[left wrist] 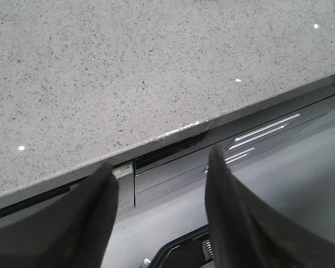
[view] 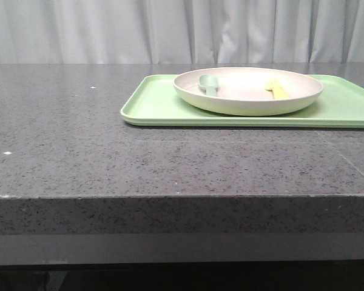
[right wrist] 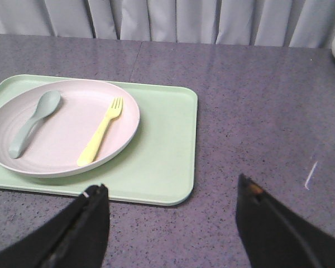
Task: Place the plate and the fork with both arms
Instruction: 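Open the left gripper and raise it away from the plate, then lower the right gripper over the yellow fork on the plate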
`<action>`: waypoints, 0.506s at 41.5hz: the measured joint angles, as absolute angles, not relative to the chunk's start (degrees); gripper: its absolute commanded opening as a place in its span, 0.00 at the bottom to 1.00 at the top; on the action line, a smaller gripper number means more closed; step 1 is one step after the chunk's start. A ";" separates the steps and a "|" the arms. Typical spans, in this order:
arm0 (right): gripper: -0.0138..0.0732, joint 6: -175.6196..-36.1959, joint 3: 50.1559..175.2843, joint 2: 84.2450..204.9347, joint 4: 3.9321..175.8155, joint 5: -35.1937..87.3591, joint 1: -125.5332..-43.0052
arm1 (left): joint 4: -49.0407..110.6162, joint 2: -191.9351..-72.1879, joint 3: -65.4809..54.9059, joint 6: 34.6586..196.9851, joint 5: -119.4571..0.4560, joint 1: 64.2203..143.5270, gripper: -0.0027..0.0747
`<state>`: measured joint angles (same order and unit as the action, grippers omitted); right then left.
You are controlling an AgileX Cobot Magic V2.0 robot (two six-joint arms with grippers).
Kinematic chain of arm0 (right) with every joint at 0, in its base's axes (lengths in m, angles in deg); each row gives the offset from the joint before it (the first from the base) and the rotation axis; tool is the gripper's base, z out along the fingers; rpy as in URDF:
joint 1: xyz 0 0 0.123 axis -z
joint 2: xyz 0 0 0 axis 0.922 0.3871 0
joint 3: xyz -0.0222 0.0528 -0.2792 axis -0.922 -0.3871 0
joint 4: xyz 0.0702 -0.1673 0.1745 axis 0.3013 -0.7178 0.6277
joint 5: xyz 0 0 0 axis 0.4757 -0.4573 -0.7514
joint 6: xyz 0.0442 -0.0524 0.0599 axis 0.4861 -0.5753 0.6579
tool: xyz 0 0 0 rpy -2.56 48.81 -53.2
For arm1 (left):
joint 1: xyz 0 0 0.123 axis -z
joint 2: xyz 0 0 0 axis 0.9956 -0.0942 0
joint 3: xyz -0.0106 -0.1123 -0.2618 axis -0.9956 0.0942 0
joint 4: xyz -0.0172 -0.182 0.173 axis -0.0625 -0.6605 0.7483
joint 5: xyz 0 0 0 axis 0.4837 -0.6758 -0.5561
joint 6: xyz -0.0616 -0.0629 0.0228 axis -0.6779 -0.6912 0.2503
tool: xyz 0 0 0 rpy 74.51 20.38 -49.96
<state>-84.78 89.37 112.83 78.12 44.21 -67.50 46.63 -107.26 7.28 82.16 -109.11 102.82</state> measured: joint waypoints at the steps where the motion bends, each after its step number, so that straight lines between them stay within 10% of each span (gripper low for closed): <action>1: 0.74 -84.78 89.37 112.83 78.12 44.23 -67.50 | 46.63 -107.26 7.28 82.16 -109.11 102.82 0.50; 21: 0.74 -88.70 108.01 128.63 90.45 58.41 -68.06 | 46.76 -107.26 7.28 82.16 -109.11 102.82 0.50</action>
<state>-88.70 108.01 128.63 90.45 58.41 -68.06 46.76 -107.26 7.28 82.16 -109.11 102.82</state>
